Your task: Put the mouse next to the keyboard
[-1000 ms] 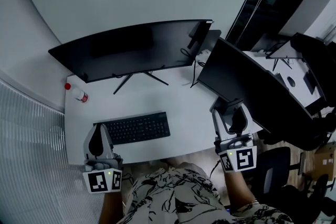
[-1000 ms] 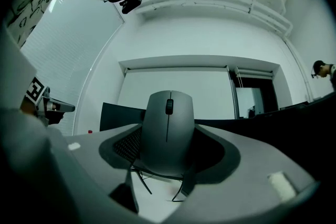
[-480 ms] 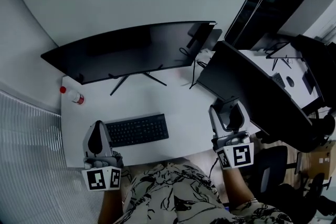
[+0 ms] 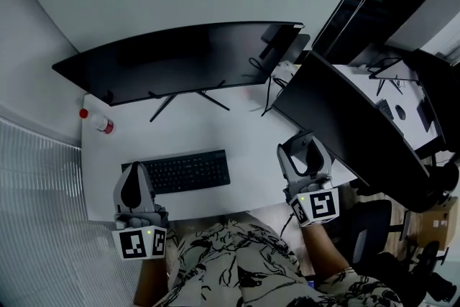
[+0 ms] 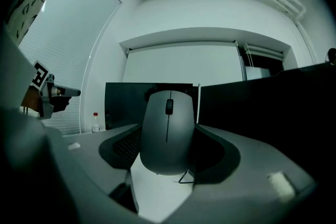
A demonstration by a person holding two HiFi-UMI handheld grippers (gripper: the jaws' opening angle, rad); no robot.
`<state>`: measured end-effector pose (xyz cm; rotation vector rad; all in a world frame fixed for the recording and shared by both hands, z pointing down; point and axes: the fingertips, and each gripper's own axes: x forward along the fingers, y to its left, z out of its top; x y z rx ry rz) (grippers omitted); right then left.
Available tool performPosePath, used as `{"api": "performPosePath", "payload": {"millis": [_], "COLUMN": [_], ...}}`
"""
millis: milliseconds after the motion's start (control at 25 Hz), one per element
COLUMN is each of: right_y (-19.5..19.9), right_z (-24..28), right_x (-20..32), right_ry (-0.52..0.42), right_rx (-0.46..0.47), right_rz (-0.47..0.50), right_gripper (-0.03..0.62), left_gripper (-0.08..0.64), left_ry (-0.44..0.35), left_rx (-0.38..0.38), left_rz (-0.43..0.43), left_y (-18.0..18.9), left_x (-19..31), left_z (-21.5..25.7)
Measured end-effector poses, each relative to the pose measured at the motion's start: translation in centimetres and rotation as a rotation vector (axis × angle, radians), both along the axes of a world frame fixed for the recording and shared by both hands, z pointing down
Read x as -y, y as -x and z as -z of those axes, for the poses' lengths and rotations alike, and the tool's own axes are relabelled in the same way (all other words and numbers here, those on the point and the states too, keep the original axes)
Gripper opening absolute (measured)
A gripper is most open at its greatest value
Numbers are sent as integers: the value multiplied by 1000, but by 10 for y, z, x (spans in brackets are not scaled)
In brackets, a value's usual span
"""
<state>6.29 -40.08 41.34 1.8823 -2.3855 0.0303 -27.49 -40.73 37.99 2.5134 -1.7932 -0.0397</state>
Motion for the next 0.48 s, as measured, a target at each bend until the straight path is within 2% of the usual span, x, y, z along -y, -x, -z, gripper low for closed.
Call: {"api": "performPosePath", "payload": {"millis": [120,480], "right_y": [6,36], "right_z": [-31,-124], "right_x": [5,9], "right_ry": [80,274], "right_rx": [17,-13], "right_rz": [22,94], "right_gripper": [301,301], "left_gripper": [-2,-2], "left_ry": [20,62], "left_rx": [-18,12], "left_rz": [7,24], "left_y": [4,7], "left_x": [-2,-11], "left_z": [-6,-21]}}
